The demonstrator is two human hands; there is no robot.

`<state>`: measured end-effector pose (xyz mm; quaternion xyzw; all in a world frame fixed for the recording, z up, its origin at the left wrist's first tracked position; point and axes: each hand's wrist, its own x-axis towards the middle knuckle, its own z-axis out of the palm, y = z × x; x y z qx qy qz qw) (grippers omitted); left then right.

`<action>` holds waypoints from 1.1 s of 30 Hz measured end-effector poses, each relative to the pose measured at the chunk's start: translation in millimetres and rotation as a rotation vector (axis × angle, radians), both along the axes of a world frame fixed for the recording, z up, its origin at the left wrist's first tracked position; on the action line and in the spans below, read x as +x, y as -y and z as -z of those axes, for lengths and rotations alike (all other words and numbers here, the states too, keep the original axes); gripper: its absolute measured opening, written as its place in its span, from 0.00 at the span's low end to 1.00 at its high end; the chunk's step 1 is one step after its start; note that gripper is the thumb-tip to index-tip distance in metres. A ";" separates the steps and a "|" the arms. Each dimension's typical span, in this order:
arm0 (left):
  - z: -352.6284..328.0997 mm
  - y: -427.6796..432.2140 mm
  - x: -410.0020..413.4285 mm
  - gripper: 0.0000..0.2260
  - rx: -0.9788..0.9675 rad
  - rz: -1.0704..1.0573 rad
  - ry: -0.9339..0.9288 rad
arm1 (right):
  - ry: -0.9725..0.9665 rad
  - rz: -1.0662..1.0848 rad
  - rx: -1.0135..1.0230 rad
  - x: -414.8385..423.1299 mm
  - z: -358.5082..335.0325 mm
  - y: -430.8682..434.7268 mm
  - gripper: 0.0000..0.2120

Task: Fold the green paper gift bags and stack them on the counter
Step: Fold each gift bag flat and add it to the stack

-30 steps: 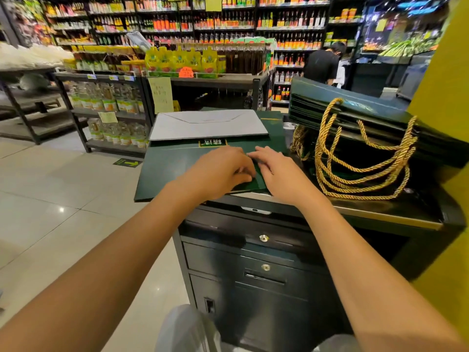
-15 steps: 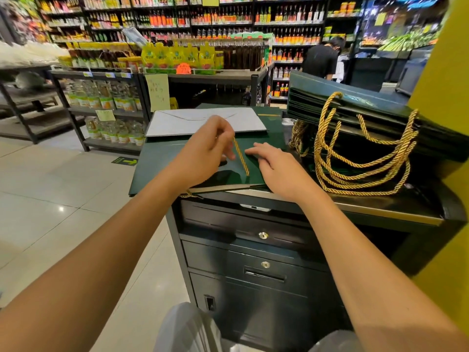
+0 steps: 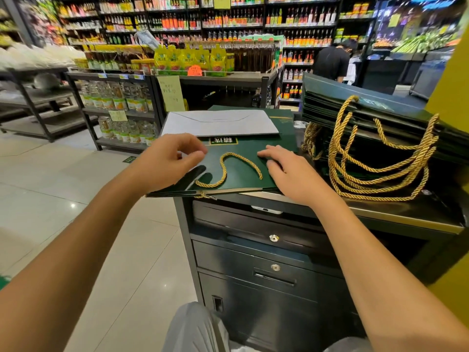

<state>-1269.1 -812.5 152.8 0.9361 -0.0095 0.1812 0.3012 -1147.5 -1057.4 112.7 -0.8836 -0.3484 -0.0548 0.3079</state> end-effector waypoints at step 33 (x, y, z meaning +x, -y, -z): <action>33.2 -3.3 -17.9 0.04 0.041 0.000 -0.025 | 0.017 -0.005 -0.017 -2.3 -1.9 0.5 0.19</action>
